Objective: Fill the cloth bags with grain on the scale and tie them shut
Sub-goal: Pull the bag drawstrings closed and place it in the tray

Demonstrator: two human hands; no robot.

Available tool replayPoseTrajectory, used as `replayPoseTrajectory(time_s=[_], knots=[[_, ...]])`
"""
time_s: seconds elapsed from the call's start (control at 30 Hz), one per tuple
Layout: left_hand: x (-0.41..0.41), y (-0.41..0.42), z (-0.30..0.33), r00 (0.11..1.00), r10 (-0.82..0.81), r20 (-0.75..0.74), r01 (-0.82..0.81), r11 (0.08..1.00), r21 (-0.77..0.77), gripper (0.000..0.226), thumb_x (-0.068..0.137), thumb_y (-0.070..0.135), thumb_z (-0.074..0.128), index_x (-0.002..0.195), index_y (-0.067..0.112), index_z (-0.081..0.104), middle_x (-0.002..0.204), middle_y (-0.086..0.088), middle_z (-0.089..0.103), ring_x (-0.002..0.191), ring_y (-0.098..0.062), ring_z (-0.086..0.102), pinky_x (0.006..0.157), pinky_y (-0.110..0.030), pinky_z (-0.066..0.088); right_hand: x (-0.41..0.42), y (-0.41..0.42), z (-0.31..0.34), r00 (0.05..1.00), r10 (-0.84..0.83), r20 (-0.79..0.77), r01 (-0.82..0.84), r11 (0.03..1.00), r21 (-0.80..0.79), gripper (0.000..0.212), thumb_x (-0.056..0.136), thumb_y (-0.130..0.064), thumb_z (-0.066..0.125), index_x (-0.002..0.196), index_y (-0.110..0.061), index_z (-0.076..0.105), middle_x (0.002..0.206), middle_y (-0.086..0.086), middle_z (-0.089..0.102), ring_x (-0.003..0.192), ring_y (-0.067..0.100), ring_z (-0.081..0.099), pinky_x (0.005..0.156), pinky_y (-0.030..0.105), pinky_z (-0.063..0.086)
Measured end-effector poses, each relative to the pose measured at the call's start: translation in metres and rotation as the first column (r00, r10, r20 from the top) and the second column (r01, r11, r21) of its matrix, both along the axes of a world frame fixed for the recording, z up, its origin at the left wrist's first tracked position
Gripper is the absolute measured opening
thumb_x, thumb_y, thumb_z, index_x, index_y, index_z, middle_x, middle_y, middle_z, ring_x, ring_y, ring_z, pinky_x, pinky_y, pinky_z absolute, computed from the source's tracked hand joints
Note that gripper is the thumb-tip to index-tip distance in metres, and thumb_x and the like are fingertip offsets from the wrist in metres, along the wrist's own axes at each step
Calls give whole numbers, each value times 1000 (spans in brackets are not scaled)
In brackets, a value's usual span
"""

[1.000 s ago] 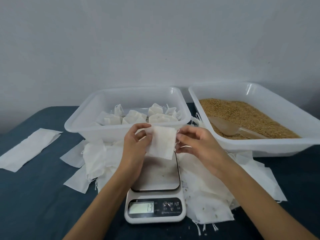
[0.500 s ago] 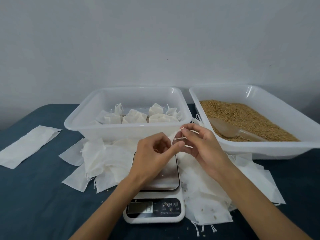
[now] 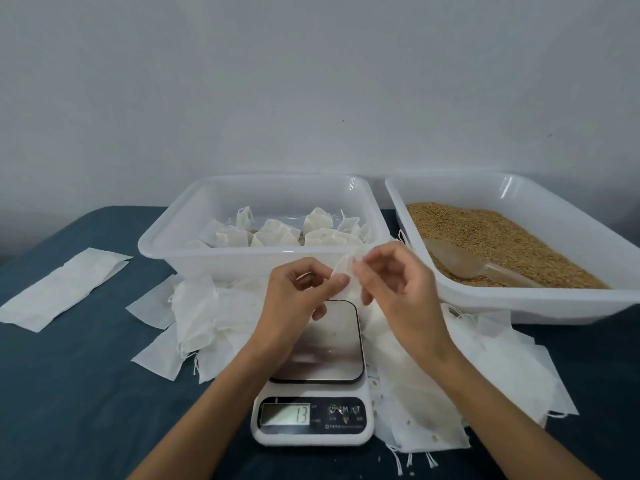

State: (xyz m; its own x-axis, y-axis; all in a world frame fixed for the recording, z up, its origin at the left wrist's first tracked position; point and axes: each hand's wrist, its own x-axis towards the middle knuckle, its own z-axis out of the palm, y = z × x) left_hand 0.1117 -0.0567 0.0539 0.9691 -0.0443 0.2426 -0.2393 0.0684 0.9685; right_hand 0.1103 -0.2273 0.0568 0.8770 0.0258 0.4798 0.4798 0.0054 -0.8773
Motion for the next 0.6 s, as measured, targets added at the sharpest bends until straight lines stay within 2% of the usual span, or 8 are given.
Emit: replayPoseTrajectory(time_s=[0.07, 0.13, 0.2, 0.27, 0.33, 0.43, 0.5, 0.6], knots=[[-1, 0, -2, 1000, -25, 6, 25, 1000, 19, 23, 88, 8, 80, 70, 10, 66, 65, -12, 54, 53, -18, 43, 48, -25, 37, -3, 5, -2, 996, 54, -71, -58, 997, -51, 25, 87, -34, 76, 98, -17, 63, 90, 5, 70, 78, 24, 68, 67, 34, 59], [-2, -2, -3, 996, -91, 9, 90, 995, 40, 15, 90, 6, 78, 77, 4, 70, 68, -12, 64, 52, -17, 47, 47, -25, 38, -4, 7, -4, 995, 49, -86, -55, 996, -69, 28, 86, -37, 76, 98, -15, 63, 89, 6, 68, 83, 27, 69, 70, 36, 60], [-4, -3, -3, 988, -153, -8, 153, 987, 49, 14, 90, 15, 79, 83, 4, 74, 72, -8, 69, 55, -15, 48, 47, -24, 39, -3, 4, -5, 996, 32, -81, -37, 997, -61, 24, 90, -29, 75, 101, -12, 62, 92, 10, 68, 86, 30, 70, 74, 39, 61], [-4, -3, -2, 985, -168, -29, 169, 985, 36, 20, 88, 25, 79, 85, 5, 76, 73, -6, 69, 58, -15, 47, 47, -25, 39, -2, 3, -5, 997, 13, -75, -17, 998, -56, 20, 92, -22, 73, 103, -10, 62, 94, 15, 66, 89, 35, 69, 79, 48, 61], [-2, -4, -2, 985, -170, -38, 170, 985, -14, 20, 90, 24, 76, 85, 5, 76, 77, -11, 67, 60, -17, 46, 47, -26, 39, -2, 3, -4, 999, -19, -44, 16, 998, -58, 14, 95, -18, 70, 101, -11, 60, 92, 12, 67, 87, 32, 69, 80, 51, 59], [0, -3, -4, 990, -124, -65, 115, 985, -129, 16, 97, 14, 69, 89, 1, 73, 81, -17, 62, 60, -19, 48, 47, -25, 39, -2, 3, -4, 987, -147, 59, 151, 985, -84, 16, 96, -10, 67, 98, -17, 52, 88, -1, 67, 77, 22, 72, 75, 42, 60], [2, -3, -5, 995, -68, -69, 58, 988, -143, 15, 100, 9, 65, 89, -1, 71, 77, -13, 62, 58, -19, 47, 46, -24, 39, -1, 1, -5, 953, -216, 212, 264, 936, -231, 20, 95, -3, 64, 94, -20, 52, 87, -7, 64, 76, 15, 70, 72, 38, 59], [2, -4, -5, 999, -31, -38, 26, 992, -127, 17, 100, 8, 65, 87, -2, 69, 73, -12, 60, 58, -19, 46, 46, -25, 39, -2, 0, -12, 888, -157, 432, 360, 821, -444, 22, 93, 5, 59, 99, -15, 66, 97, -8, 62, 84, 8, 63, 76, 31, 55]])
